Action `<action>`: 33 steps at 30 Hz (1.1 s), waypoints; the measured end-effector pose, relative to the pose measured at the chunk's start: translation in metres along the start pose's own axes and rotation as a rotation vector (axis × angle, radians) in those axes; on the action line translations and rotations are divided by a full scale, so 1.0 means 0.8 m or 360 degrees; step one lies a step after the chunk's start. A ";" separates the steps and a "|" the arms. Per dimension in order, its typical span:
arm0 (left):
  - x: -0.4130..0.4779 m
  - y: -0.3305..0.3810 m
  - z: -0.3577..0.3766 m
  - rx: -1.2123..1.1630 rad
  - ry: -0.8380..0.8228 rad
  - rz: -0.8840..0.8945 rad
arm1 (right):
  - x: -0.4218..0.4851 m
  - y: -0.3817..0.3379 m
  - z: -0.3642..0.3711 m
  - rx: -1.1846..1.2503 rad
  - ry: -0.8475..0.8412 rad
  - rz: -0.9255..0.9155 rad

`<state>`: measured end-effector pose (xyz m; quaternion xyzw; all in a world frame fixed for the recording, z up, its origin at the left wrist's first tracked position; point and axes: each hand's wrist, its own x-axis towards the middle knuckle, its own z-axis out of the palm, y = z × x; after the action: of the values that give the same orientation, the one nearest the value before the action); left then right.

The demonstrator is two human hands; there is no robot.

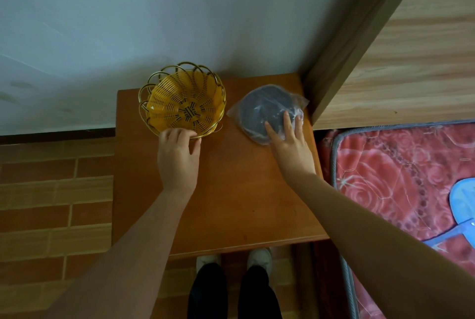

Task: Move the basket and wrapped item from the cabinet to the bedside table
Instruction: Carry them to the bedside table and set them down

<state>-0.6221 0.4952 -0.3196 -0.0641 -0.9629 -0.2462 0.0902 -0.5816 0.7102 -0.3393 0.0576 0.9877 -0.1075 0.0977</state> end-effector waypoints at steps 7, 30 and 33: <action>0.003 0.001 0.001 -0.0037 -0.0003 -0.0013 | 0.015 -0.004 -0.008 -0.0004 -0.0051 0.0070; 0.009 0.023 -0.085 0.0034 -0.0050 0.0005 | -0.004 -0.025 -0.105 0.0223 0.0269 -0.0028; 0.025 0.051 -0.138 -0.0095 -0.0053 0.0041 | -0.021 -0.038 -0.162 0.0297 0.0480 -0.0118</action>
<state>-0.6187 0.4787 -0.2013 -0.0831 -0.9556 -0.2724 0.0753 -0.5929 0.7084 -0.2058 0.0455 0.9783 -0.1924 -0.0614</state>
